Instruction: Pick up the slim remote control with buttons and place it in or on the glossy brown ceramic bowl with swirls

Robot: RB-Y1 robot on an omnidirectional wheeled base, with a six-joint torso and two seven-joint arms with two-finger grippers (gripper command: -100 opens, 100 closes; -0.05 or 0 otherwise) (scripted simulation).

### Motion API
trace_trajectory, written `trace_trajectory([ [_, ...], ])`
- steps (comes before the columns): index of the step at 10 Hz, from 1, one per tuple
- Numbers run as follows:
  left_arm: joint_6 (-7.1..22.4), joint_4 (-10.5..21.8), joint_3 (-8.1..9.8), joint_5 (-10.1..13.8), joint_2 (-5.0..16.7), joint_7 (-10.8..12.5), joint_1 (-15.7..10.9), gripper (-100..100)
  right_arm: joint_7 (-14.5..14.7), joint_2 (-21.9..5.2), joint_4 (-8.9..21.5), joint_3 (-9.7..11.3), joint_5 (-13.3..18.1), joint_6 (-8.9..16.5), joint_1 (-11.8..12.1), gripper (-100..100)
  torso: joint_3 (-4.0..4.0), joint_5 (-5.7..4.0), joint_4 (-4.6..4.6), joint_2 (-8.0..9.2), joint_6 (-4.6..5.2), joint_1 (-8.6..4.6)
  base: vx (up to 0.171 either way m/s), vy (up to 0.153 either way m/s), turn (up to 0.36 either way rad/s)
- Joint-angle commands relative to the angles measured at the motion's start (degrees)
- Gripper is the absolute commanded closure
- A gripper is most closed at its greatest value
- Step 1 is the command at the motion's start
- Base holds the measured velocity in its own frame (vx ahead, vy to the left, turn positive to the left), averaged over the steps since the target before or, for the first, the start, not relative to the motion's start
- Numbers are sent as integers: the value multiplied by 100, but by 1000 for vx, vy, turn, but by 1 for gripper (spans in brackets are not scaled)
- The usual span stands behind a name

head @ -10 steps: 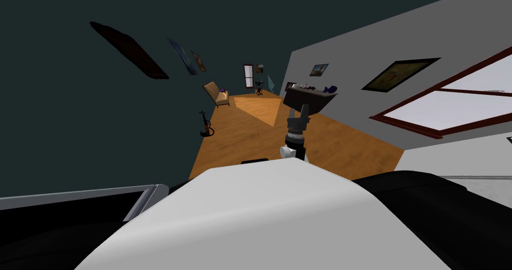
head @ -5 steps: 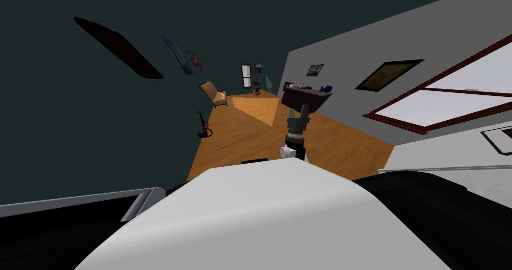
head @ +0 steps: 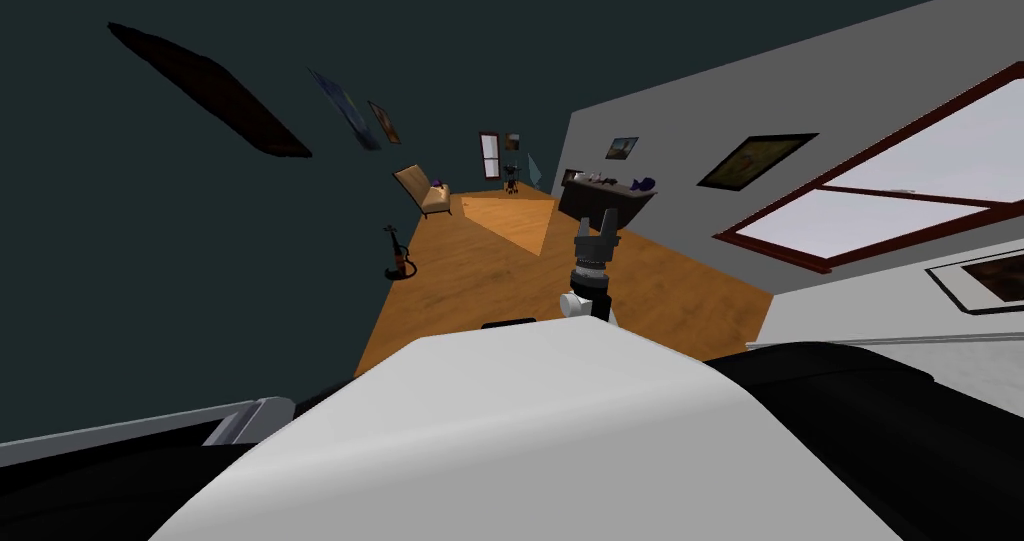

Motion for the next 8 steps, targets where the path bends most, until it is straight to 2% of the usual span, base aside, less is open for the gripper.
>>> trace_trajectory([
  [1,88,-266,71,-34,82,104,123,100,0,0,0,0,0,0,0,0,0,0,0,0,0,0,75,-121,-15],
  [2,88,-266,71,-34,82,104,123,100,0,-1,0,-1,0,0,0,0,6,-1,-1,16,-3,16,11,-39,-5],
  [3,147,-331,220,63,330,96,120,100,0,-1,0,-1,0,0,-1,0,19,8,1,40,-9,42,56,-69,-51],
  [4,182,-352,286,117,446,89,110,100,0,-1,0,-1,0,0,-1,0,17,3,4,31,-2,43,117,-118,-67],
  [5,182,-352,286,117,446,89,110,100,0,-1,0,-1,0,0,0,0,6,1,3,11,2,30,94,-79,-18],
  [6,262,-374,398,232,660,67,79,100,0,-1,0,-1,0,0,0,0,5,3,0,13,-1,33,85,-54,-54],
  [8,408,-361,503,421,921,12,16,100,0,-1,0,-1,0,0,0,0,2,5,0,5,-1,47,136,-33,-26],
])
